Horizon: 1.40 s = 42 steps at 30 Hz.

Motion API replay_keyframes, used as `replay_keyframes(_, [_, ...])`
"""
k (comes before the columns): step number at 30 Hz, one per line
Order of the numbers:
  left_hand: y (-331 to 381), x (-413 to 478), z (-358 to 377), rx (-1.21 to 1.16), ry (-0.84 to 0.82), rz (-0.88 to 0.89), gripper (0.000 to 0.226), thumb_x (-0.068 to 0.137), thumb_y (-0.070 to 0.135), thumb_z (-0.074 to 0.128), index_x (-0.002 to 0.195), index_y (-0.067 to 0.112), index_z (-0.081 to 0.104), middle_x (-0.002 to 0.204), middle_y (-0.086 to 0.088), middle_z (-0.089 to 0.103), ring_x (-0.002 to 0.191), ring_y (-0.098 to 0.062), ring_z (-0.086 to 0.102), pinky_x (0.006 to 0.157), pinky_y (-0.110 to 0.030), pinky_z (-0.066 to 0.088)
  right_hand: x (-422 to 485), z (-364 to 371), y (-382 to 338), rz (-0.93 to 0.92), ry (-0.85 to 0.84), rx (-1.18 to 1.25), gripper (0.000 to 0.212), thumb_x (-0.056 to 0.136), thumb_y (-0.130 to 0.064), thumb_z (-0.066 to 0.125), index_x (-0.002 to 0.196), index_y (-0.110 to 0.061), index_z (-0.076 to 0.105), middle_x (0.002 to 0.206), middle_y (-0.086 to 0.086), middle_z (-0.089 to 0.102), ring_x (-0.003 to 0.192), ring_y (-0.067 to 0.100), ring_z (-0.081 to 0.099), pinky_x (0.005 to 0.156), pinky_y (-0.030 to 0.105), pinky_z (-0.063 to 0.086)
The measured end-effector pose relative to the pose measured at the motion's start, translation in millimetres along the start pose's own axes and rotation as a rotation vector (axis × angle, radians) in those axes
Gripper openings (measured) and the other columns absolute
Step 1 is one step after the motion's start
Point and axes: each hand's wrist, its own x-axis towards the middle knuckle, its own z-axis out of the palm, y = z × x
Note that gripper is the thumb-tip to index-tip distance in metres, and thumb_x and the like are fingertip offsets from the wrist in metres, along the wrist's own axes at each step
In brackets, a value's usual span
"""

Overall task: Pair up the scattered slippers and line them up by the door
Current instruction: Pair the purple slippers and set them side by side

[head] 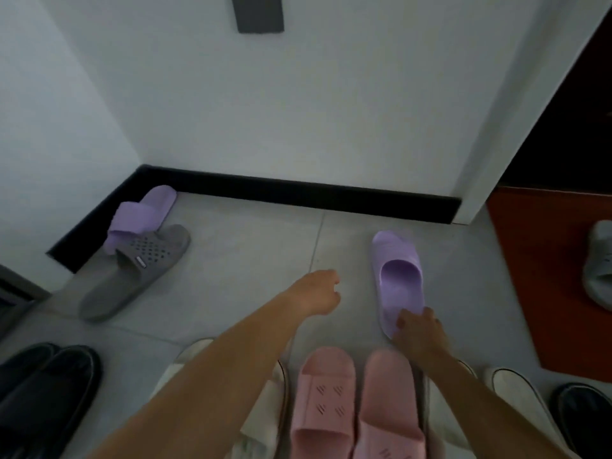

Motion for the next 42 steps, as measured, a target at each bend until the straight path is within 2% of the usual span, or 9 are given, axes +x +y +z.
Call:
replay_keyframes(4, [-16.7, 17.8, 7.8, 0.112, -0.093, 0.101, 0.044, 0.092, 0.018, 0.050, 0.133, 0.006, 0.044, 0.139, -0.016, 0.047, 0.124, -0.031, 0.049, 0.101, -0.036, 0.041, -19.0, 22.3, -60.6, -0.104, -0.083, 0.042, 0.020, 0.093, -0.023, 0.045, 0.110, -0.018, 0.054, 0.136, 0.013, 0.038, 0.119, 0.029, 0.047, 0.096, 0.034, 0.041])
replay_keyframes(10, [-45.9, 1.1, 39.4, 0.090, -0.260, 0.161, 0.035, 0.090, 0.016, 0.053, 0.122, 0.004, 0.053, 0.129, -0.018, 0.053, 0.115, -0.032, 0.054, 0.097, -0.038, 0.043, -47.3, 26.3, -112.9, -0.128, -0.109, 0.011, 0.039, 0.091, -0.033, 0.050, 0.127, -0.018, 0.053, 0.143, 0.009, 0.036, 0.129, 0.024, 0.043, 0.103, 0.031, 0.039])
replay_keyframes(20, [-56.8, 13.4, 13.3, -0.064, 0.007, 0.158, 0.034, 0.092, 0.018, 0.048, 0.124, 0.007, 0.052, 0.129, -0.014, 0.056, 0.116, -0.028, 0.054, 0.093, -0.030, 0.040, -4.7, -25.4, -118.1, -0.220, -0.177, -0.049, 0.053, 0.089, -0.034, 0.057, 0.137, -0.019, 0.042, 0.139, 0.009, 0.047, 0.124, 0.028, 0.049, 0.099, 0.035, 0.041])
replay_keyframes(22, [-58.0, 9.8, 5.8, -0.104, 0.023, 0.118, 0.031, 0.092, 0.018, 0.049, 0.120, 0.007, 0.055, 0.128, -0.013, 0.058, 0.115, -0.028, 0.055, 0.091, -0.028, 0.040, 7.0, -31.1, -120.5, -0.243, -0.176, -0.054, 0.053, 0.089, -0.035, 0.056, 0.137, -0.020, 0.042, 0.140, 0.009, 0.046, 0.125, 0.028, 0.048, 0.100, 0.036, 0.041])
replay_keyframes(26, [-62.6, -4.6, -28.1, -0.272, 0.017, 0.043, 0.022, 0.089, 0.015, 0.057, 0.107, 0.006, 0.065, 0.097, -0.010, 0.064, 0.087, -0.024, 0.061, 0.057, -0.014, 0.043, 32.8, -8.6, -125.4, -0.245, -0.247, -0.005, 0.061, 0.091, -0.035, 0.055, 0.142, -0.010, 0.032, 0.147, 0.011, 0.039, 0.131, 0.026, 0.042, 0.104, 0.033, 0.036])
replay_keyframes(28, [-70.0, -14.6, -51.3, -0.301, 0.027, -0.023, 0.024, 0.089, 0.016, 0.059, 0.110, 0.007, 0.064, 0.098, -0.009, 0.063, 0.084, -0.021, 0.059, 0.048, -0.010, 0.039, 44.2, 9.8, -130.7, -0.233, -0.245, 0.078, 0.063, 0.091, -0.036, 0.053, 0.142, -0.006, 0.030, 0.148, 0.013, 0.037, 0.134, 0.026, 0.039, 0.107, 0.031, 0.033])
replay_keyframes(32, [-86.6, -47.3, -86.4, -0.369, 0.019, -0.277, 0.015, 0.091, 0.021, 0.057, 0.104, 0.016, 0.060, 0.096, -0.004, 0.062, 0.076, -0.015, 0.059, 0.051, -0.017, 0.040, 44.2, 35.8, -142.7, -0.055, -0.068, 0.360, 0.050, 0.093, -0.044, 0.046, 0.127, -0.007, 0.045, 0.130, 0.020, 0.055, 0.118, 0.037, 0.053, 0.093, 0.041, 0.045])
replay_keyframes(35, [-97.4, -66.0, -94.0, -0.414, 0.037, -0.416, 0.011, 0.090, 0.020, 0.058, 0.101, 0.016, 0.059, 0.098, -0.003, 0.062, 0.071, -0.008, 0.060, 0.055, -0.019, 0.039, 43.5, 34.7, -149.4, -0.111, -0.001, 0.362, 0.038, 0.094, -0.043, 0.041, 0.115, -0.014, 0.053, 0.115, 0.015, 0.064, 0.105, 0.035, 0.060, 0.081, 0.039, 0.047])
replay_keyframes(42, [-114.3, -42.3, -90.4, -0.319, -0.037, -0.470, 0.015, 0.091, 0.030, 0.057, 0.101, 0.019, 0.057, 0.101, 0.000, 0.060, 0.078, -0.012, 0.062, 0.057, -0.021, 0.043, 67.8, 30.0, -158.0, -0.171, 0.016, 0.385, 0.035, 0.094, -0.027, 0.047, 0.117, -0.004, 0.057, 0.120, 0.019, 0.061, 0.110, 0.035, 0.057, 0.092, 0.041, 0.047])
